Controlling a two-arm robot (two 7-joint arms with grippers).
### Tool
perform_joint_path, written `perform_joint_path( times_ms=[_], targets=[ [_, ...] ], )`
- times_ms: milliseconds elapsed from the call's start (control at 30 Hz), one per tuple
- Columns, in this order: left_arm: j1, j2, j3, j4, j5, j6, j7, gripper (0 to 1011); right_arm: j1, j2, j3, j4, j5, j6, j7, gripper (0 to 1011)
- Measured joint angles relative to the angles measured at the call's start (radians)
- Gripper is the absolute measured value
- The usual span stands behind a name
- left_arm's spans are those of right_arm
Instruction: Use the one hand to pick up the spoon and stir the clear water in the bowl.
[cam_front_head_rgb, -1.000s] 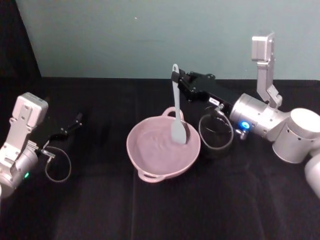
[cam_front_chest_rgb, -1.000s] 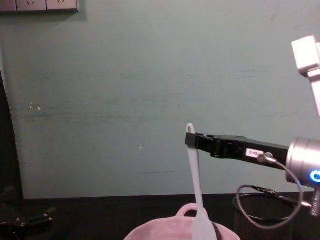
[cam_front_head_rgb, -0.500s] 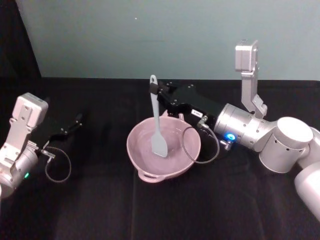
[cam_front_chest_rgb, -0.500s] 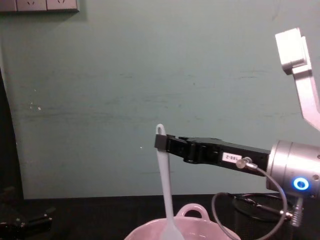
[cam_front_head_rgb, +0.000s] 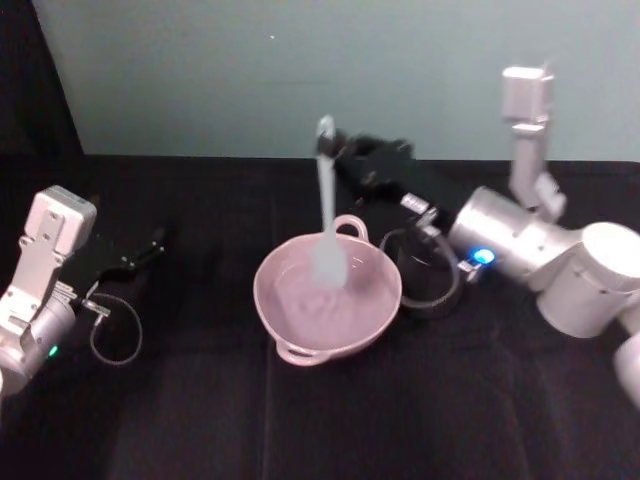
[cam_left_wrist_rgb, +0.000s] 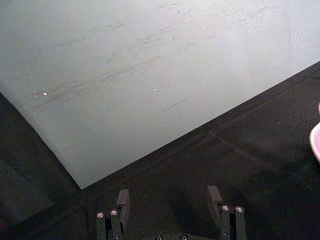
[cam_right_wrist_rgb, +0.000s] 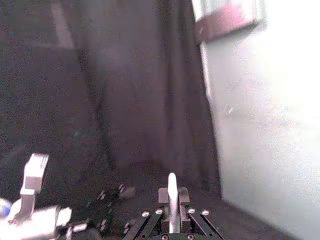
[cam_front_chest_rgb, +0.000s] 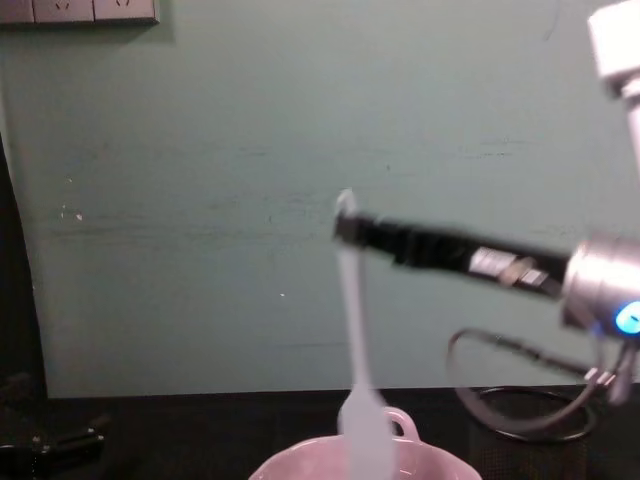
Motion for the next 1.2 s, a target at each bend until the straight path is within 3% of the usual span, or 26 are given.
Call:
perform_joint_path(
  times_ms=[233,500,667,900,1200],
  targets=[
    [0.0,0.0,0.0,0.0,0.0,0.0,0.0,1011,-0.074,0.113,0.116,-0.178,0.021,-0.004,-0.09,122],
    [0.0,0.0,0.0,0.0,0.0,0.0,0.0,1011,-0.16,0.188,0.216,-0.239,0.041,-0.001,-0.149,122],
    [0.0,0.0,0.0,0.0,0.0,0.0,0.0,1011,-0.172,0.179,0.225,-0.189,0.051,-0.008,-0.142,123],
    [0.0,0.0,0.0,0.0,0.0,0.0,0.0,1011,-0.148,0.123,0.215,-0.05,0.093,-0.028,-0.09,122],
    [0.0,0.0,0.0,0.0,0.0,0.0,0.0,1011,-0.153,0.067,0.231,0.061,0.18,-0.033,-0.053,122]
  ],
)
